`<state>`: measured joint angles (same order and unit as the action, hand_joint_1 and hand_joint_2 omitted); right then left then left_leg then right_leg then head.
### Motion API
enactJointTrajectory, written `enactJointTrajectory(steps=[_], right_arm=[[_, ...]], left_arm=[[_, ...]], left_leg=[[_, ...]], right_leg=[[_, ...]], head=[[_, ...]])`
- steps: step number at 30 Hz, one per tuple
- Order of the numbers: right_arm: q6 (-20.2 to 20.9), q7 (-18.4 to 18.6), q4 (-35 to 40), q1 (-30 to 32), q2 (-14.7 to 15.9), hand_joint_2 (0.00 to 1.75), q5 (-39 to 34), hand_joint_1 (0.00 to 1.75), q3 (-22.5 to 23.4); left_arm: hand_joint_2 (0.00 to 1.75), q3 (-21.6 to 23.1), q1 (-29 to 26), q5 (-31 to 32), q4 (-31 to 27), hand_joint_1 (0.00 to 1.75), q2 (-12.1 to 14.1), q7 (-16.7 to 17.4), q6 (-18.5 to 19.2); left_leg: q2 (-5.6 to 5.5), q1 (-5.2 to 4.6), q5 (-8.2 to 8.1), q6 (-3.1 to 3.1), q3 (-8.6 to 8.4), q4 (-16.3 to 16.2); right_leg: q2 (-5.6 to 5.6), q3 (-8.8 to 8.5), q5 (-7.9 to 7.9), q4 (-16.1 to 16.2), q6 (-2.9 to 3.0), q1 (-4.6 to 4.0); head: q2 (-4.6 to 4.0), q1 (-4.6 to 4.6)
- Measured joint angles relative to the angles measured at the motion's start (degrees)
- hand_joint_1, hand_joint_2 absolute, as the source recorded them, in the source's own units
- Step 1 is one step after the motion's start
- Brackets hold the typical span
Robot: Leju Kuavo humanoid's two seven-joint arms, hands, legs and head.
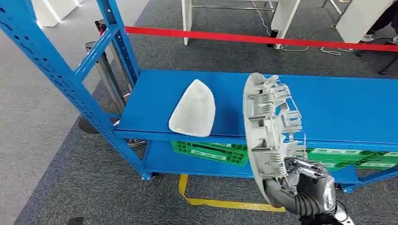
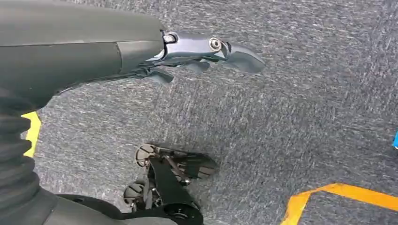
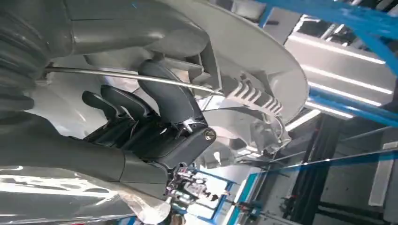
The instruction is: Take the parts from the cabinet and place them on the table.
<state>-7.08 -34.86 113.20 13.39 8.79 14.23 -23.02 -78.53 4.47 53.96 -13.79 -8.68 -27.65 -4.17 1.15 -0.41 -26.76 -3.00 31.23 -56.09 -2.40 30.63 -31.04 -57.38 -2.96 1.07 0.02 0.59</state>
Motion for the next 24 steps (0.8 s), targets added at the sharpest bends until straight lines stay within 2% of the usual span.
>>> enactJointTrajectory(steps=[1, 2, 3, 4, 5, 6, 7, 8, 9, 10, 11, 13, 14, 15, 16, 17, 18, 19, 20, 21, 22, 23, 24], right_arm=[[0.3, -0.5, 0.0, 0.0, -0.2, 1.75, 0.0, 1.75, 0.0], [0.7, -1.0, -0.1, -0.1, -0.5, 1.75, 0.0, 1.75, 0.0], [0.9, -1.3, -0.2, 0.0, -0.7, 1.75, 0.0, 1.75, 0.0], [1.1, -1.4, -0.4, 0.0, -0.8, 1.75, 0.0, 1.75, 0.0], [1.4, -1.6, -0.6, 0.0, -1.0, 1.75, 0.0, 1.75, 0.0], [1.9, -1.6, -0.8, 0.0, -1.2, 1.75, 0.0, 1.75, 0.0], [2.0, -1.7, -0.9, 0.0, -1.2, 1.75, -0.1, 1.75, 0.0], [2.3, -1.8, -1.1, 0.0, -1.3, 1.75, -0.1, 1.75, 0.0], [2.4, -1.8, -1.2, -0.1, -1.3, 1.75, -0.1, 1.75, 0.0], [2.6, -1.9, -1.4, -0.2, -1.5, 1.75, -0.1, 1.75, 0.0], [2.7, -1.9, -1.4, -0.1, -1.7, 1.75, -0.1, 1.75, 0.0], [2.7, -1.9, -1.6, 0.0, -2.0, 1.75, -0.1, 1.75, 0.0], [2.7, -1.9, -1.7, -0.1, -2.1, 1.75, -0.1, 1.75, 0.0], [2.7, -2.0, -1.7, -0.2, -2.2, 1.75, -0.1, 1.75, 0.0], [2.7, -2.0, -1.7, -0.2, -2.4, 1.75, -0.1, 1.75, 0.0], [2.7, -2.1, -1.7, -0.2, -2.5, 1.75, 0.0, 1.75, 0.0], [2.9, -2.2, -1.9, -0.2, -2.7, 1.75, 0.0, 1.75, 0.0], [3.1, -2.3, -2.0, -0.1, -2.7, 1.75, 0.1, 1.75, 0.0], [3.2, -2.4, -2.2, -0.1, -2.7, 1.75, 0.2, 1.75, 0.0], [3.4, -2.6, -2.3, -0.1, -2.7, 1.75, 0.3, 1.75, 0.0], [3.6, -2.6, -2.4, -0.1, -2.8, 1.75, 0.5, 1.75, 0.0], [3.7, -2.7, -2.4, 0.0, -2.8, 1.75, 0.5, 1.75, 0.0], [3.8, -2.7, -2.4, 0.0, -2.8, 1.75, 0.6, 1.75, 0.0]], left_arm=[[1.75, 0.1, 0.1, 0.2, 0.0, 0.00, 0.0, 0.0, 0.0], [1.75, 0.2, 0.2, 0.4, 0.0, 0.00, 0.0, 0.0, -0.2], [1.75, 0.4, 0.2, 0.6, 0.0, 0.00, 0.1, 0.0, -0.3], [1.75, 0.4, 0.2, 0.8, 0.0, 0.00, 0.1, 0.1, -0.4], [1.75, 0.4, 0.1, 1.0, 0.0, 0.00, 0.1, 0.2, -0.4], [1.75, 0.5, 0.1, 1.2, 0.0, 0.00, 0.1, 0.2, -0.4], [1.75, 0.6, 0.2, 1.3, 0.0, 0.00, 0.1, 0.2, -0.4], [1.75, 0.8, 0.2, 1.6, 0.0, 0.00, 0.1, 0.2, -0.4], [1.75, 0.9, 0.2, 1.6, 0.0, 0.00, 0.2, 0.2, -0.4], [1.75, 1.0, 0.3, 1.6, 0.0, 0.00, 0.3, 0.2, -0.5], [1.75, 1.1, 0.3, 1.6, 0.0, 0.00, 0.4, 0.2, -0.5], [1.75, 1.2, 0.2, 1.6, 0.0, 0.00, 0.4, 0.2, -0.5], [1.75, 1.2, 0.1, 1.6, 0.0, 0.00, 0.5, 0.2, -0.5], [1.75, 1.2, 0.1, 1.6, 0.0, 0.00, 0.5, 0.2, -0.5], [1.75, 1.2, 0.1, 1.6, 0.0, 0.00, 0.5, 0.2, -0.5], [1.75, 1.3, 0.2, 1.7, 0.0, 0.00, 0.5, 0.2, -0.5], [1.75, 1.3, 0.2, 1.8, 0.0, 0.00, 0.5, 0.2, -0.5], [1.75, 1.3, 0.2, 2.1, 0.0, 0.00, 0.5, 0.2, -0.5], [1.75, 1.4, 0.2, 2.2, 0.0, 0.00, 0.5, 0.2, -0.6], [1.75, 1.5, 0.2, 2.5, 0.0, 0.00, 0.5, 0.2, -0.6], [1.75, 1.7, 0.2, 2.8, 0.0, 0.00, 0.5, 0.2, -0.7], [1.75, 2.0, 0.2, 3.0, 0.0, 0.00, 0.5, 0.2, -0.8], [1.75, 2.2, 0.3, 3.2, 0.0, 0.00, 0.5, 0.2, -0.9]], left_leg=[[-0.07, 0.02, 0.17, -0.26, 0.32, 0.0], [-0.21, -0.01, 0.32, -0.38, 0.60, -0.1], [-0.33, -0.06, 0.44, -0.36, 0.82, -0.1], [-0.47, -0.08, 0.58, -0.29, 1.03, -0.2], [-0.64, -0.03, 0.68, -0.15, 1.23, -0.4], [-0.80, 0.08, 0.75, -0.01, 1.44, -0.6], [-0.98, 0.21, 0.80, 0.12, 1.62, -0.8], [-1.18, 0.35, 0.80, 0.40, 1.82, -1.2], [-1.35, 0.27, 0.85, 0.89, 2.16, -1.5], [-1.55, 0.02, 1.03, 1.37, 2.78, -1.9], [-1.61, -0.09, 1.38, 1.86, 2.91, -2.1], [-1.73, 0.01, 1.97, 2.45, 3.28, -2.1], [-1.76, 0.18, 1.68, 2.77, 3.60, -2.3], [-1.64, 0.29, -0.26, 3.19, 4.06, -3.4], [-1.56, 0.38, -3.39, 3.52, 5.15, -6.5], [-1.55, 0.50, -6.67, 3.78, 6.50, -10.9], [-1.54, 0.56, -9.24, 3.93, 7.65, -15.6], [-1.54, 0.59, -10.41, 3.97, 8.11, -18.7], [-1.54, 0.59, -9.97, 3.90, 7.67, -19.6], [-1.54, 0.59, -8.32, 3.75, 6.11, -18.3], [-1.54, 0.58, -6.06, 3.48, 3.26, -14.2], [-1.54, 0.54, -4.25, 3.13, -0.29, -8.7], [-1.51, 0.47, -3.83, 2.73, -3.55, -3.6]], right_leg=[[1.34, 1.44, -2.59, -3.7, 0.02, 0.04], [1.89, 3.49, -5.24, -8.9, -0.13, 0.11], [2.13, 5.27, -7.04, -13.3, -0.24, 0.14], [2.20, 6.35, -7.66, -16.1, -0.40, 0.14], [2.19, 6.07, -6.62, -16.1, -0.48, 0.19], [2.18, 4.46, -4.40, -13.2, -0.55, 0.30], [2.18, 2.13, -2.05, -8.8, -0.65, 0.45], [2.19, -0.95, 0.35, -3.1, -0.74, 0.67], [2.59, -2.83, -0.56, 0.4, -0.98, 0.76], [2.98, -3.36, 0.04, 0.5, -0.35, 0.47], [2.83, -2.71, 0.01, 0.4, -0.17, 0.53], [2.77, -2.19, 0.25, 0.0, 0.29, 0.35], [2.44, -1.24, 0.76, 0.3, 1.14, 0.67], [2.23, -1.28, 1.11, 0.3, 1.81, 0.65], [2.13, -0.81, 1.45, 0.3, 2.45, 0.58], [1.99, -0.17, 1.91, 0.2, 2.71, 0.49], [1.85, 0.47, 2.35, 0.2, 2.82, 0.35], [1.73, 1.05, 2.74, 0.1, 2.84, 0.23], [1.64, 1.63, 3.16, 0.0, 2.85, 0.16], [1.57, 2.27, 3.52, -0.2, 2.81, 0.09], [1.55, 2.86, 3.84, -0.3, 2.75, 0.05], [1.56, 3.24, 4.15, -0.5, 2.63, 0.00], [1.53, 3.42, 4.44, -0.5, 2.47, 0.00]], head=[[0.00, 0.04], [0.00, 0.00], [0.00, -0.07], [0.00, -0.02], [0.00, -0.04], [0.00, -0.02], [0.00, -0.02], [0.00, 0.00], [0.00, 0.02], [0.00, 0.15], [0.00, 0.04], [0.00, 0.00], [0.00, 0.04], [0.00, -0.15], [0.00, -0.44], [0.00, -0.50], [0.00, -0.46], [0.00, -0.50], [0.00, -0.46], [0.00, -0.48], [0.00, -0.48], [0.00, -0.46], [0.00, -0.50]])
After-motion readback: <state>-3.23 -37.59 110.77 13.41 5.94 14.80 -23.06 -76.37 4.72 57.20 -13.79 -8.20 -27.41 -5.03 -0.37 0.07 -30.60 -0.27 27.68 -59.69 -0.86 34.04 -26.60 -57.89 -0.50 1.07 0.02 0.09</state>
